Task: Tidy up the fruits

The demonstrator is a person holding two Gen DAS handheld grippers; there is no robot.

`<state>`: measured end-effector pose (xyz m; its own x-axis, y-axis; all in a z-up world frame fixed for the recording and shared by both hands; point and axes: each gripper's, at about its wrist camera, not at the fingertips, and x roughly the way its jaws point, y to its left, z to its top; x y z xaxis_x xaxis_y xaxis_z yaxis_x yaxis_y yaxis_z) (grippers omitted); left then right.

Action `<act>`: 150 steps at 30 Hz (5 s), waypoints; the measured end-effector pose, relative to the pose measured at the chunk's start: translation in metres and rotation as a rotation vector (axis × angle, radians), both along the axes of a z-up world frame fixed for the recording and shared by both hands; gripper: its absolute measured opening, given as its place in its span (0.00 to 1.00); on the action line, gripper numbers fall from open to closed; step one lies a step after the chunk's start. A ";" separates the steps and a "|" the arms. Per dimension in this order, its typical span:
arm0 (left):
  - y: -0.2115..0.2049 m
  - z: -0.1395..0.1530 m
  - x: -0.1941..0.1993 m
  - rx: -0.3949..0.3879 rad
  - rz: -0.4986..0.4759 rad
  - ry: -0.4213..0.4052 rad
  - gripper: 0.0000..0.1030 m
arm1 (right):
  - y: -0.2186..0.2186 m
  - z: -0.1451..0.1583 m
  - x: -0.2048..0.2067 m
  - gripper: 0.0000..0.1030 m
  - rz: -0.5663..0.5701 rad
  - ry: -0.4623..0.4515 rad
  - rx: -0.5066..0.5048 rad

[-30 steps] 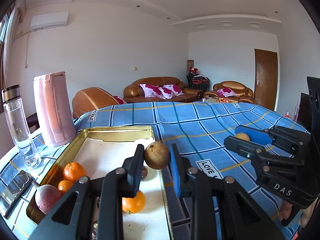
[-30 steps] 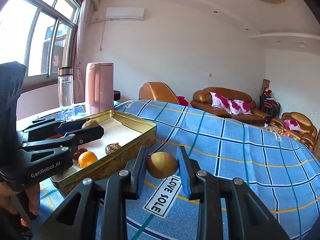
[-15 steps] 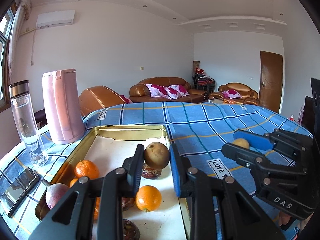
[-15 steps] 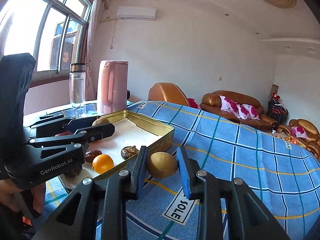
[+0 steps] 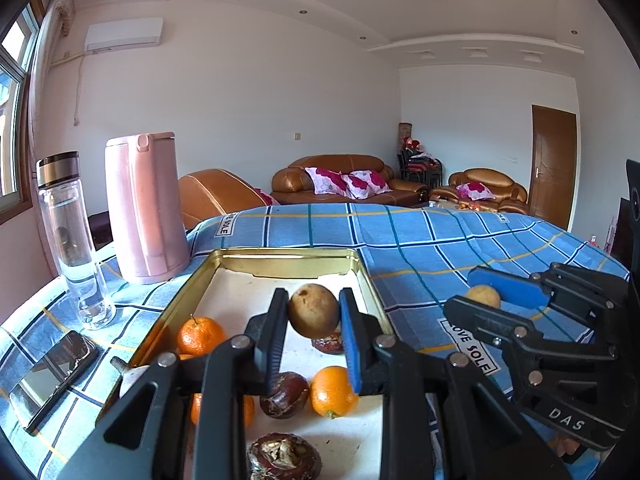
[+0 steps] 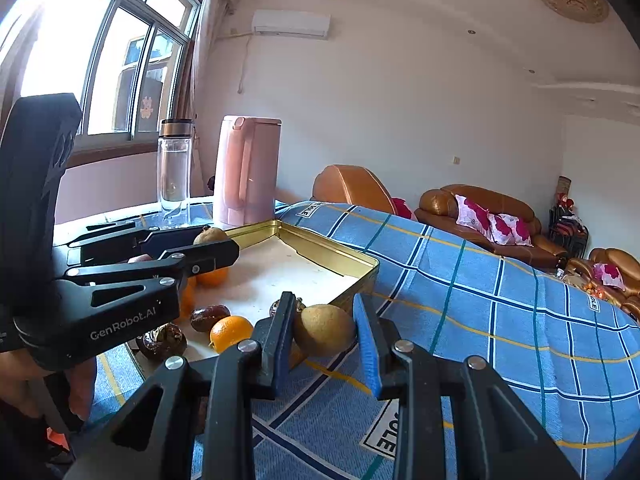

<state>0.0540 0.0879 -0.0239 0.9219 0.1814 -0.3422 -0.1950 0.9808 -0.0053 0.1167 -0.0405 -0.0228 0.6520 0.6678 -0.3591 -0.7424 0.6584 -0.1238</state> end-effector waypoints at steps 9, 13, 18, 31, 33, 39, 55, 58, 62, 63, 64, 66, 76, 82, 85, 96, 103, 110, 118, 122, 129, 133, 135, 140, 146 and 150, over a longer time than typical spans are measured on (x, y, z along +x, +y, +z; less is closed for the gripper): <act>0.011 0.000 -0.003 0.000 0.024 0.002 0.26 | 0.014 -0.001 -0.003 0.31 0.033 0.002 -0.010; 0.018 -0.001 -0.005 -0.003 0.038 0.002 0.26 | 0.021 -0.001 -0.005 0.31 0.049 0.002 -0.016; 0.025 -0.001 -0.008 -0.004 0.055 0.001 0.26 | 0.029 -0.001 -0.007 0.31 0.064 0.001 -0.025; 0.041 -0.002 -0.013 -0.012 0.088 0.000 0.26 | 0.044 -0.002 -0.012 0.31 0.095 -0.003 -0.035; 0.043 -0.002 -0.014 -0.010 0.093 0.001 0.26 | 0.045 -0.003 -0.012 0.31 0.099 -0.003 -0.035; 0.049 -0.003 -0.016 -0.010 0.108 0.005 0.26 | 0.052 -0.003 -0.014 0.31 0.112 -0.005 -0.042; 0.063 -0.004 -0.021 -0.010 0.140 0.013 0.26 | 0.068 -0.004 -0.018 0.31 0.138 -0.007 -0.055; 0.064 -0.004 -0.022 -0.008 0.144 0.016 0.26 | 0.071 -0.004 -0.019 0.31 0.144 -0.007 -0.058; 0.069 -0.004 -0.023 -0.008 0.153 0.018 0.26 | 0.074 -0.005 -0.021 0.31 0.149 -0.008 -0.060; 0.070 -0.004 -0.023 -0.008 0.155 0.018 0.26 | 0.074 -0.005 -0.022 0.31 0.151 -0.009 -0.060; 0.071 -0.005 -0.024 -0.007 0.158 0.019 0.26 | 0.074 -0.005 -0.022 0.31 0.152 -0.009 -0.060; 0.073 -0.005 -0.024 -0.005 0.163 0.022 0.26 | 0.076 -0.005 -0.023 0.31 0.154 -0.009 -0.062; 0.076 -0.005 -0.027 0.002 0.177 0.028 0.26 | 0.081 -0.006 -0.023 0.31 0.155 -0.004 -0.073; 0.079 -0.006 -0.028 0.004 0.181 0.032 0.26 | 0.083 -0.006 -0.021 0.31 0.156 0.002 -0.075; 0.081 -0.006 -0.028 0.006 0.189 0.038 0.26 | 0.083 -0.006 -0.021 0.31 0.160 0.002 -0.077; 0.083 -0.009 -0.027 0.016 0.194 0.077 0.26 | 0.088 -0.009 -0.019 0.31 0.179 0.023 -0.105; 0.081 -0.011 -0.021 0.032 0.183 0.109 0.26 | 0.092 -0.010 -0.017 0.31 0.189 0.041 -0.122; 0.080 -0.013 -0.017 0.037 0.175 0.139 0.26 | 0.097 -0.014 -0.010 0.31 0.200 0.086 -0.148; 0.080 -0.018 -0.012 0.032 0.165 0.180 0.28 | 0.102 -0.017 -0.009 0.32 0.201 0.097 -0.175; 0.078 -0.019 -0.013 0.041 0.168 0.184 0.41 | 0.100 -0.016 -0.011 0.74 0.197 0.085 -0.163; 0.074 -0.012 -0.022 0.043 0.184 0.135 0.72 | 0.087 -0.011 -0.012 0.78 0.149 0.066 -0.126; 0.069 0.000 -0.031 0.046 0.187 0.085 0.89 | 0.062 -0.007 -0.008 0.78 0.062 0.058 -0.085; 0.065 0.007 -0.037 0.050 0.192 0.049 0.95 | 0.047 -0.003 -0.003 0.80 0.007 0.062 -0.066; 0.052 0.022 -0.044 0.068 0.175 0.005 0.98 | 0.014 0.011 0.000 0.82 -0.074 0.051 0.011; 0.038 0.033 -0.050 0.090 0.157 -0.024 1.00 | -0.011 0.031 -0.010 0.88 -0.125 -0.007 0.069; 0.032 0.036 -0.052 0.101 0.150 -0.031 1.00 | -0.017 0.036 -0.014 0.89 -0.133 -0.023 0.082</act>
<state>0.0025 0.1196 0.0122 0.8918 0.3493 -0.2876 -0.3400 0.9367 0.0833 0.1023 -0.0576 0.0131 0.7438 0.6016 -0.2913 -0.6459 0.7591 -0.0813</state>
